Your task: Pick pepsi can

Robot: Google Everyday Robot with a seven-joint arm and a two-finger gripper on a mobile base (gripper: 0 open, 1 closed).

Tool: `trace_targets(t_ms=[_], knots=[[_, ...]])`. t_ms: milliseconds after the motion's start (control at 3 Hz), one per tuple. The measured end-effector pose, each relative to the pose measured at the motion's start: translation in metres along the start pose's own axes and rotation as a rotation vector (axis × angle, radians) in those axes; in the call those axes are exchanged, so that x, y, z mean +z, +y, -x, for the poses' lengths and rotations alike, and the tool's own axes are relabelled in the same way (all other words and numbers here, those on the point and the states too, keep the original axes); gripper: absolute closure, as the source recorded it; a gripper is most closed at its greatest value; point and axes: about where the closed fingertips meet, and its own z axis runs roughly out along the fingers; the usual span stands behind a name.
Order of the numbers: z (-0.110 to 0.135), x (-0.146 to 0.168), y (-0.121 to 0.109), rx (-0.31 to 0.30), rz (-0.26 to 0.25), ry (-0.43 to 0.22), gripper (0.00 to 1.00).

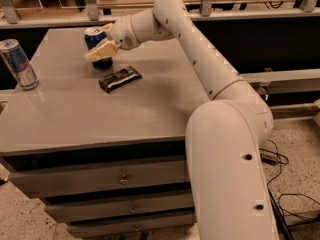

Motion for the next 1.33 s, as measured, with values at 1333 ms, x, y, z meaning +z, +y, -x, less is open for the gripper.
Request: trace_targets(t_ms=[1333], knots=[[0.098,-0.029,0.046,-0.155,-0.050,-0.014,1.00]])
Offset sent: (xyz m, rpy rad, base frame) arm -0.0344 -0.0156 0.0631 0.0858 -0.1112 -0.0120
